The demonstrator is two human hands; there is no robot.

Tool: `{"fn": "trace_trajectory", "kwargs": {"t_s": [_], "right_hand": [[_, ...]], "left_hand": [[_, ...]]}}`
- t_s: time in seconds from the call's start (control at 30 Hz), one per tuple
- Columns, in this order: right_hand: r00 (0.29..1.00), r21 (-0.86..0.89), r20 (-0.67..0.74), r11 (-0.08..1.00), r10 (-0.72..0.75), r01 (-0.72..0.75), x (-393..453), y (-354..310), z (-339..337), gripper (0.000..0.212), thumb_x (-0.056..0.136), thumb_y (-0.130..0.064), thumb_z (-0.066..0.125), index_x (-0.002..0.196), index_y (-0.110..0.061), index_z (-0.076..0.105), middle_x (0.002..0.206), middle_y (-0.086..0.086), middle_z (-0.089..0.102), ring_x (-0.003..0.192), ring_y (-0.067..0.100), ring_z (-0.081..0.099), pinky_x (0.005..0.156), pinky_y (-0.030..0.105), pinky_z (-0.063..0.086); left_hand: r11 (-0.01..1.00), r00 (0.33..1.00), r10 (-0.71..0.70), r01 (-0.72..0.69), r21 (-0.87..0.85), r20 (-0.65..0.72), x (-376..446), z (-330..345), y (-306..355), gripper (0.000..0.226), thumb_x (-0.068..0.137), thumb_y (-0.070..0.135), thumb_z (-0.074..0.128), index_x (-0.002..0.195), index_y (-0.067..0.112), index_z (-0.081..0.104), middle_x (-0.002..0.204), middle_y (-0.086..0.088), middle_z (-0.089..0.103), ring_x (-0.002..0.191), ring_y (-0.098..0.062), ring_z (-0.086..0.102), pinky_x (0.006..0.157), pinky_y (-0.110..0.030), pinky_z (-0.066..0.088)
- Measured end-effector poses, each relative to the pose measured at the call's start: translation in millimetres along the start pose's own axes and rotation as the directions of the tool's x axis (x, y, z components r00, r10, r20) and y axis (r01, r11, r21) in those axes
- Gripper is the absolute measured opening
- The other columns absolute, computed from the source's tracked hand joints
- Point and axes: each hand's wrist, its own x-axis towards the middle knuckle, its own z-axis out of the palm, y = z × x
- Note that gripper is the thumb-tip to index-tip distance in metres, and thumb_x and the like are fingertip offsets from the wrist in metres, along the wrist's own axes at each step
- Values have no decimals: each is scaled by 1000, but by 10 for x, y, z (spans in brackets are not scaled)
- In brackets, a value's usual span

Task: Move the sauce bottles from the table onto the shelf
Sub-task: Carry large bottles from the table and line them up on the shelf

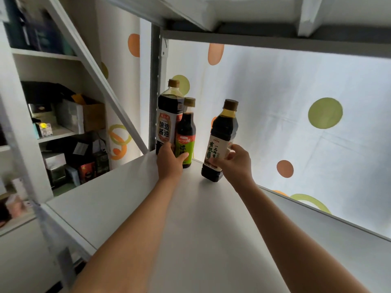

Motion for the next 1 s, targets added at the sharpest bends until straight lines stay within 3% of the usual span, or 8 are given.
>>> {"fn": "trace_trajectory", "kwargs": {"t_s": [0.17,0.33,0.43,0.6,0.73,0.87,0.93,1.0], "right_hand": [[999,6,21,1000,24,-24,123,-33,214,60,71,-13,89,123,-12,59,117,6,71,106,27,68,79,32,60],[1000,7,28,1000,13,-14,163,-75,391,57,72,-11,87,122,-11,60,111,6,72,98,25,71,57,17,54],[998,-33,48,999,31,-29,164,-81,465,59,72,-13,88,123,-12,59,113,7,72,95,25,71,49,15,51],[999,-81,8,996,40,-40,129,-58,544,56,74,-17,86,123,-14,59,114,6,71,100,25,69,66,27,58],[995,-139,10,985,101,-99,29,-110,570,54,78,-28,84,123,-11,59,117,5,70,106,26,67,85,42,59],[976,-175,2,961,218,-214,-223,-267,560,65,84,-40,77,129,-7,45,116,5,58,100,25,58,67,32,50],[974,-201,3,954,226,-221,-418,-335,543,55,90,-36,71,126,-10,39,118,7,55,94,22,54,59,27,42],[984,-226,36,961,172,-159,-638,-347,534,49,93,-30,66,130,-13,41,124,4,54,103,20,53,75,30,46]], "left_hand": [[995,996,-90,89,50,1,-1,-28,85,47,80,23,78,118,10,54,122,-8,61,113,-27,59,95,-40,51],[965,996,-46,25,260,77,93,-279,12,45,96,34,53,133,10,43,134,-11,52,124,-30,50,98,-46,49],[887,982,2,-90,452,191,127,-501,-44,45,101,33,40,137,6,39,138,-15,46,129,-31,43,103,-45,44],[782,880,32,-318,536,475,-9,-813,-5,55,104,34,32,150,7,21,159,-13,20,148,-28,13,119,-43,20],[766,825,-14,-354,536,565,-195,-1011,104,57,105,36,27,154,11,11,163,-8,8,150,-23,2,120,-41,10],[841,791,-46,-299,451,610,-371,-1188,139,59,105,40,26,155,14,7,163,-4,3,150,-19,2,120,-38,10],[847,785,-25,-312,430,619,-456,-1269,161,60,105,41,25,155,16,4,163,-2,1,150,-18,-1,120,-37,7],[824,795,15,-353,443,607,-557,-1328,184,59,105,41,22,155,17,1,163,-1,-3,149,-16,-6,120,-37,2]]}}
